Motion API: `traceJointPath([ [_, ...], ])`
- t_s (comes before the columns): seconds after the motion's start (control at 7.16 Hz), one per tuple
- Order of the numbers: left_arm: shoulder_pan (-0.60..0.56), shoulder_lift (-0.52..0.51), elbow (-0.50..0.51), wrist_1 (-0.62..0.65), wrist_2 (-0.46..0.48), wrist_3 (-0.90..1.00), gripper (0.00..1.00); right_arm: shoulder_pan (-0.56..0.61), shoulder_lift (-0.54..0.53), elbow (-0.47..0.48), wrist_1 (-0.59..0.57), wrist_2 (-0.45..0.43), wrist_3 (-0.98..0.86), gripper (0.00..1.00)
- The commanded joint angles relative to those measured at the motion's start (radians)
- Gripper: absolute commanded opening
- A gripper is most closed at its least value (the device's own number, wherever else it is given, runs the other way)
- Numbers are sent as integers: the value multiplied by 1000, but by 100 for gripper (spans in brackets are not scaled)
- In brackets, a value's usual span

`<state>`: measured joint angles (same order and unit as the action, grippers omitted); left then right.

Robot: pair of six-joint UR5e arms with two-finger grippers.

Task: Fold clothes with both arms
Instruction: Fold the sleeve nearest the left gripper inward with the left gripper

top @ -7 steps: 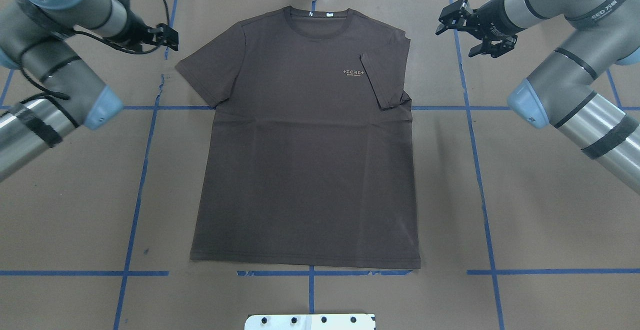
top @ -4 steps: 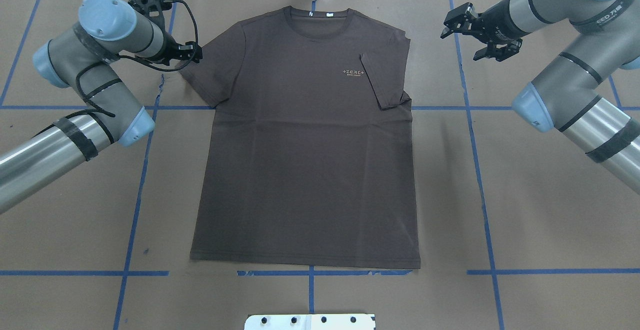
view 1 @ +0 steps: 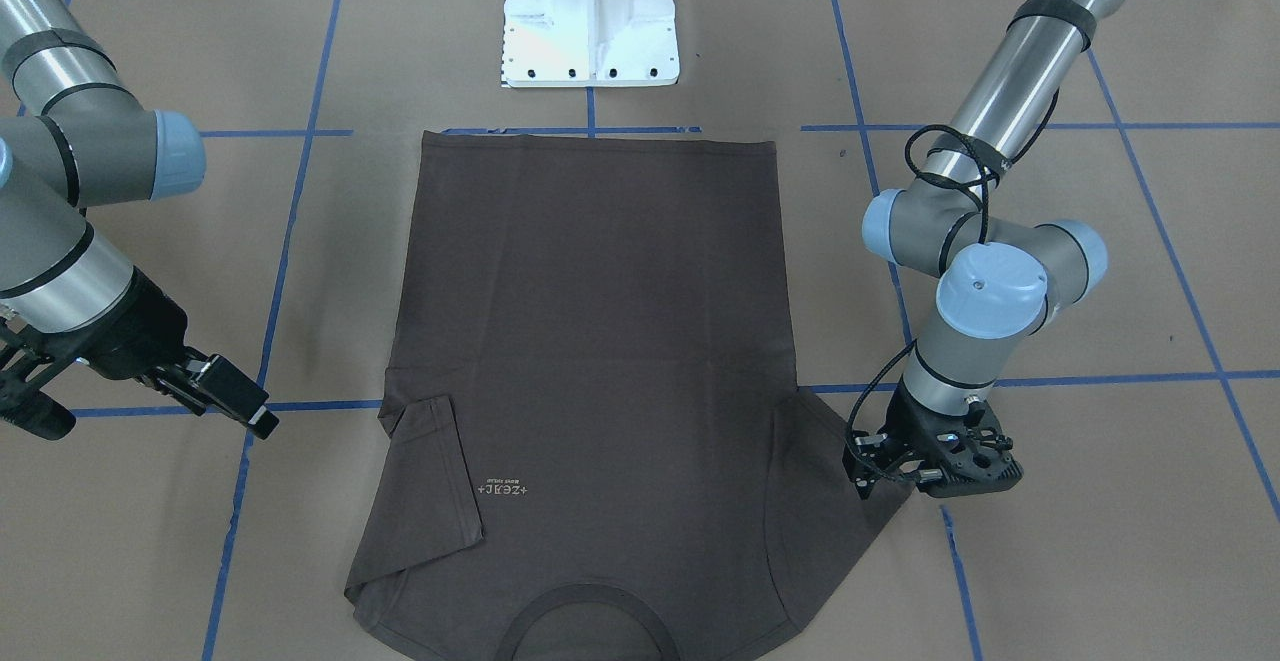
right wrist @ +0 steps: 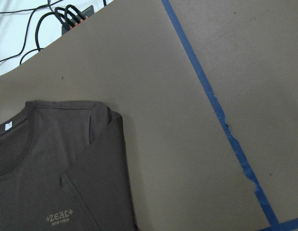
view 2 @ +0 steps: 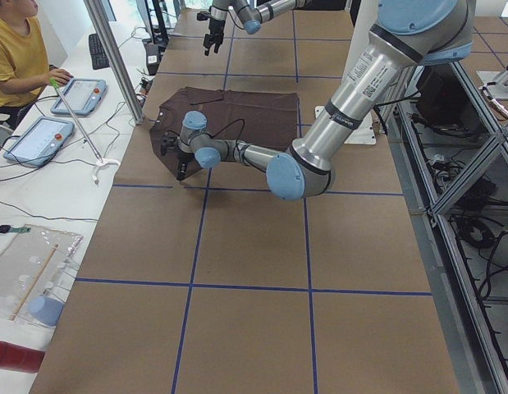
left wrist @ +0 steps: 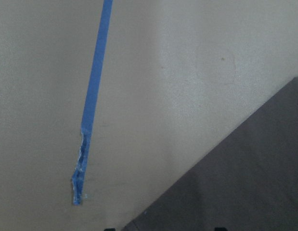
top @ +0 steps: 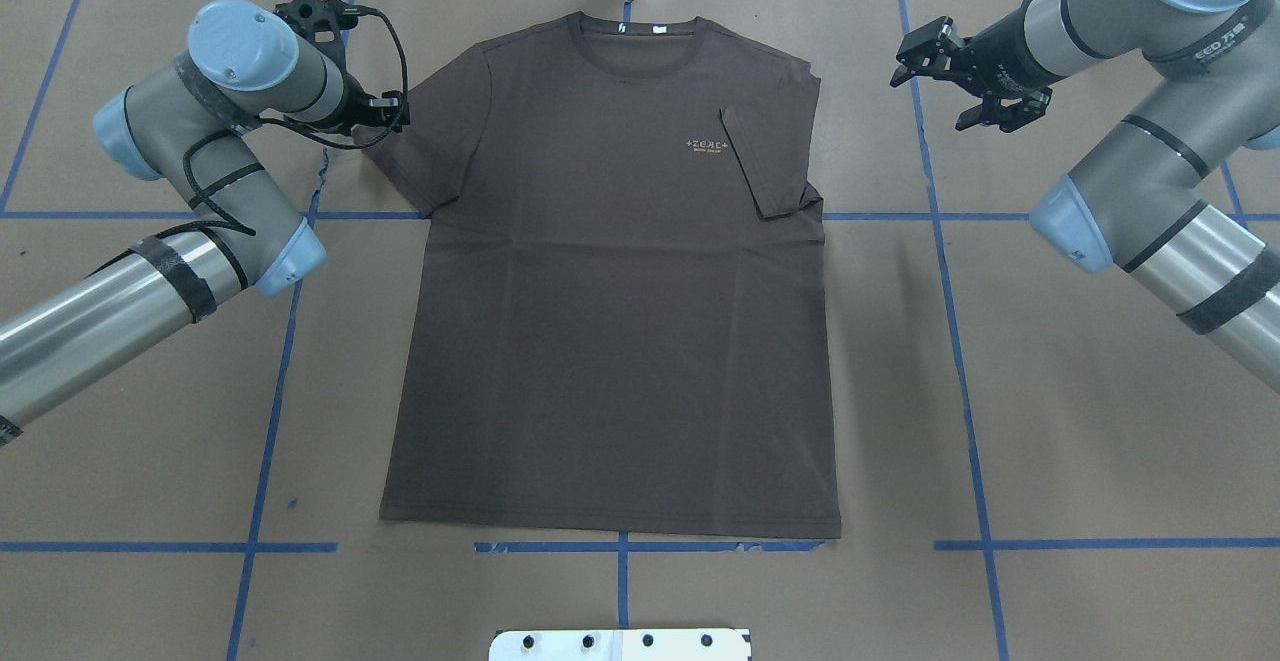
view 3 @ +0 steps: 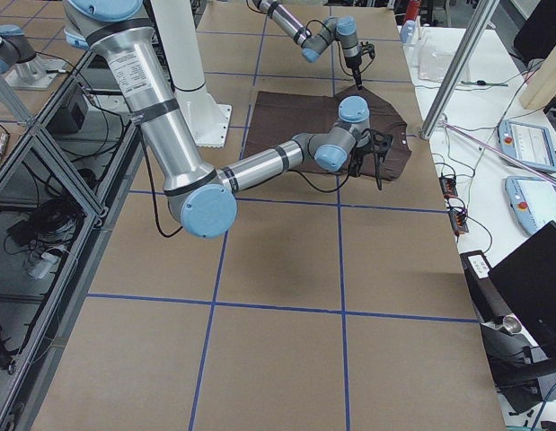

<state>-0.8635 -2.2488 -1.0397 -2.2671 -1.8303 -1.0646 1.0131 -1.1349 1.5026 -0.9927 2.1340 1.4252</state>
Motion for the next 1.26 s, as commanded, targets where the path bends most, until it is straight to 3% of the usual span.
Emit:
traceJointPath([
  [0.0,1,6,3,0,0,2,69,-1,-3,4,0,0,0,100],
  [0.14,1,8,3,0,0,0,57,-1,-2,4,0,0,0,100],
  [0.42,3,9,3,0,-1,2,0,-1,-2,7,0,0,0,100],
  [1.12,3,-24,-132,60,-64,-87,0,-11,-3,4,0,-12,0,100],
])
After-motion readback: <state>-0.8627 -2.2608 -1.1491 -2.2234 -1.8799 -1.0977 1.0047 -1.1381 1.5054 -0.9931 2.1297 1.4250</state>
